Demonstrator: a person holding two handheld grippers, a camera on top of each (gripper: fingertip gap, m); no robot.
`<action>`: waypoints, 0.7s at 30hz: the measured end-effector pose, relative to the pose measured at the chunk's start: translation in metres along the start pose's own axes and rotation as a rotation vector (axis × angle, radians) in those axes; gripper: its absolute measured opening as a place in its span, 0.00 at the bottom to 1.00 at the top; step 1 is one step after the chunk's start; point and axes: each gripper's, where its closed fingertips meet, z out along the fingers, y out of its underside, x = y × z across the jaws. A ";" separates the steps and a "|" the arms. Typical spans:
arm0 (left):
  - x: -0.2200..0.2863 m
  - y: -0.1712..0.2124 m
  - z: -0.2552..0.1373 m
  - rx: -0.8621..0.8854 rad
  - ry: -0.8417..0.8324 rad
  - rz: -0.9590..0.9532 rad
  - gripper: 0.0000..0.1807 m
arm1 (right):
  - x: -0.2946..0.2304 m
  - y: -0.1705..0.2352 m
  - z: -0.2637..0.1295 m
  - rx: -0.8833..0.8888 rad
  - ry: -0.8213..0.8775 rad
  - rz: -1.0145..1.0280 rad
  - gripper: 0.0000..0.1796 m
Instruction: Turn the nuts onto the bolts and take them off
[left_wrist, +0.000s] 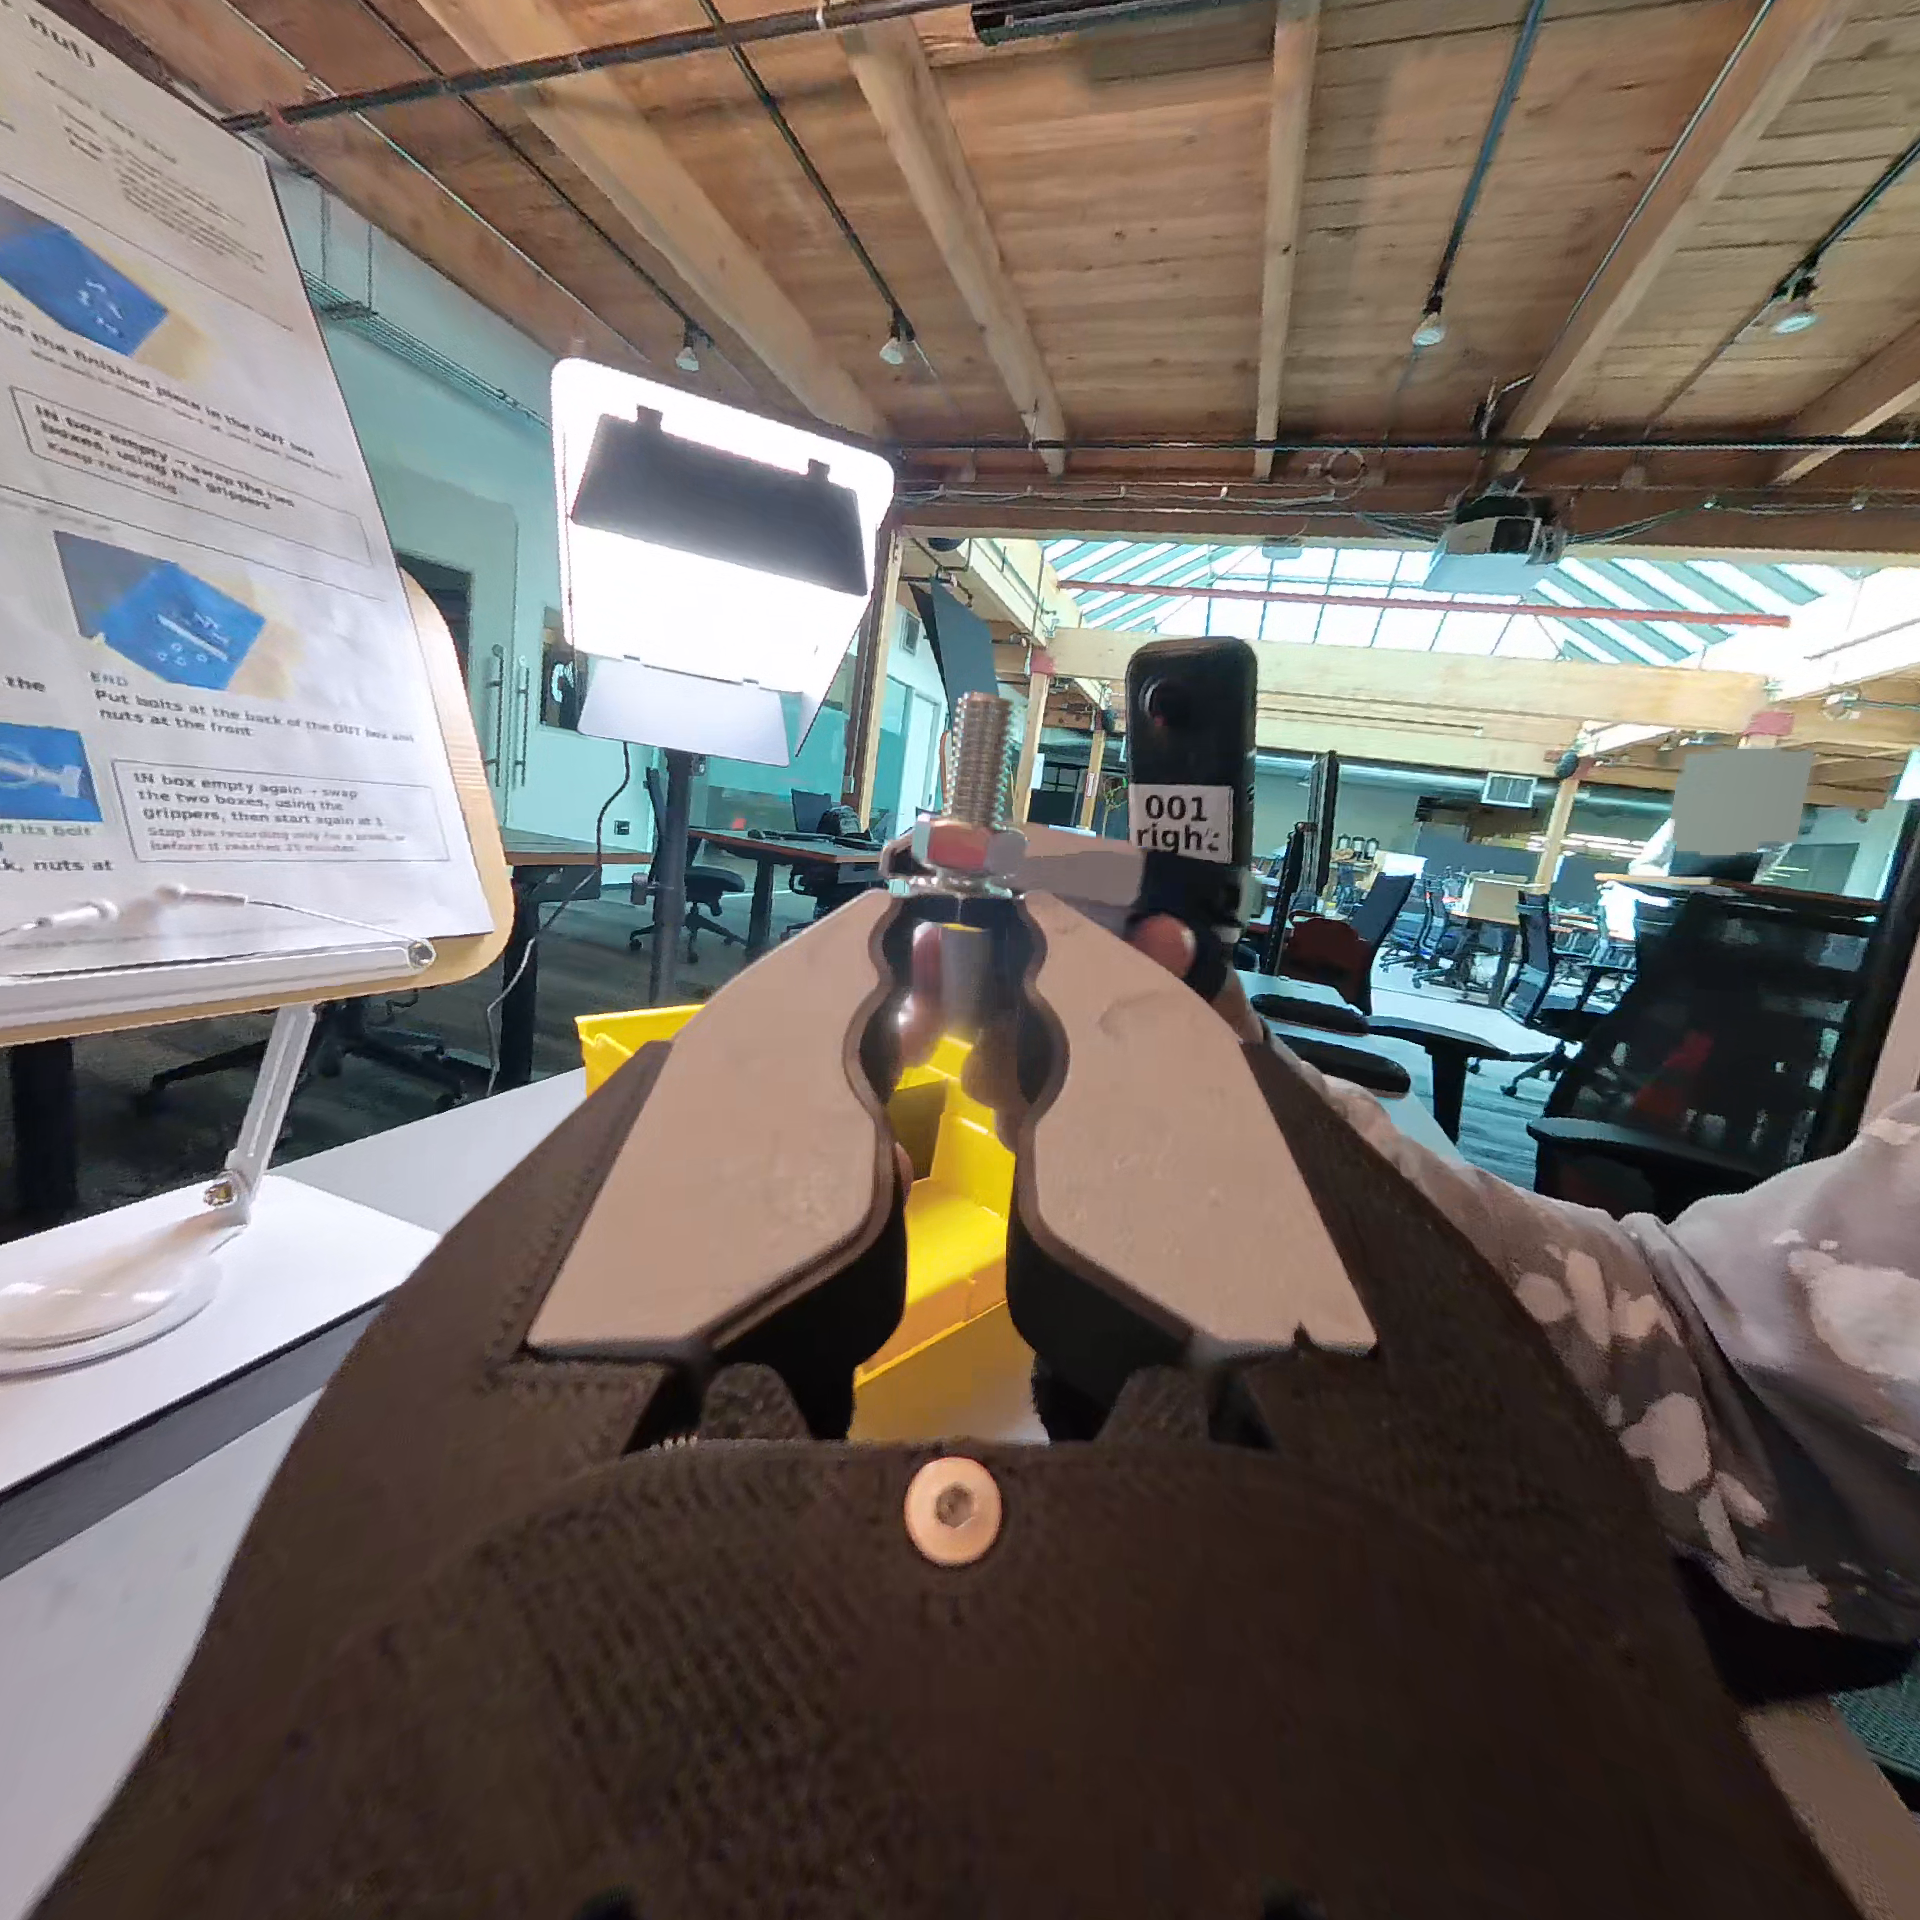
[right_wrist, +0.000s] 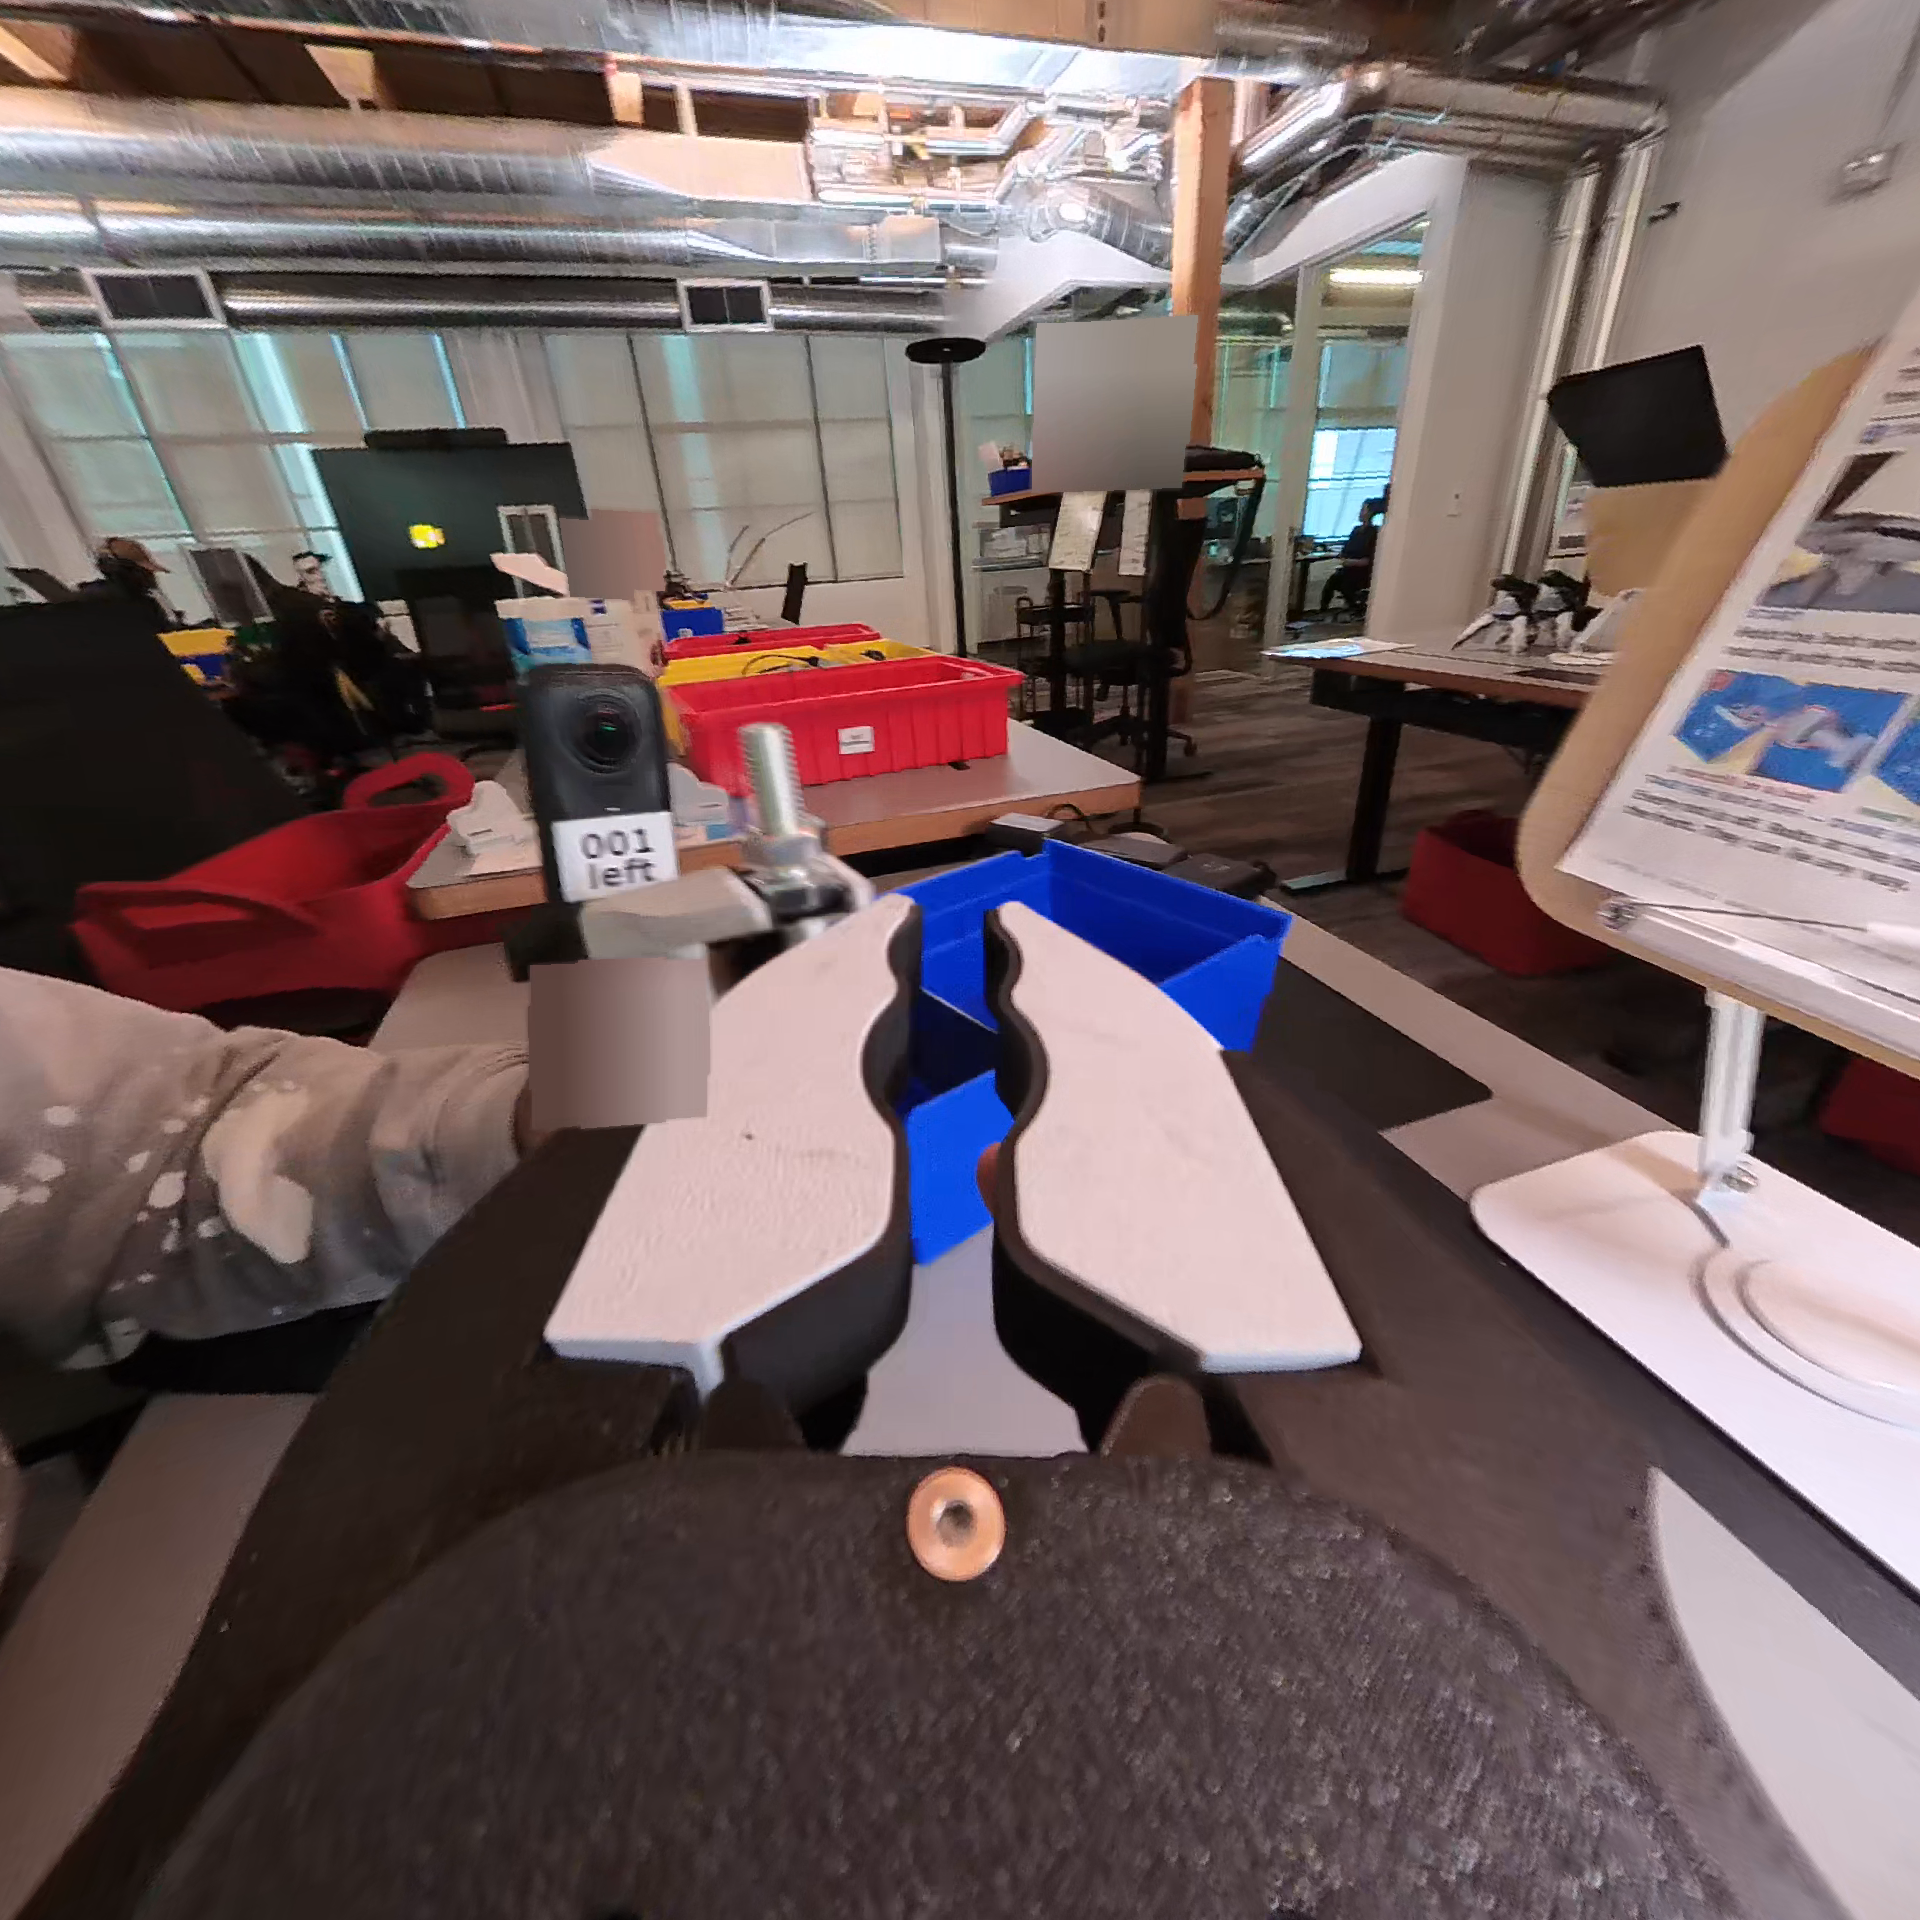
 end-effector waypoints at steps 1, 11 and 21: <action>0.000 0.003 0.001 -0.007 0.000 -0.008 0.10 | -0.007 0.000 0.004 -0.004 -0.020 0.001 0.09; -0.003 0.000 -0.001 0.014 0.001 -0.042 0.10 | -0.011 -0.003 0.011 0.047 0.002 0.031 0.03; -0.001 0.001 0.000 0.011 -0.002 -0.023 0.10 | -0.013 -0.002 0.018 0.033 0.025 0.069 0.06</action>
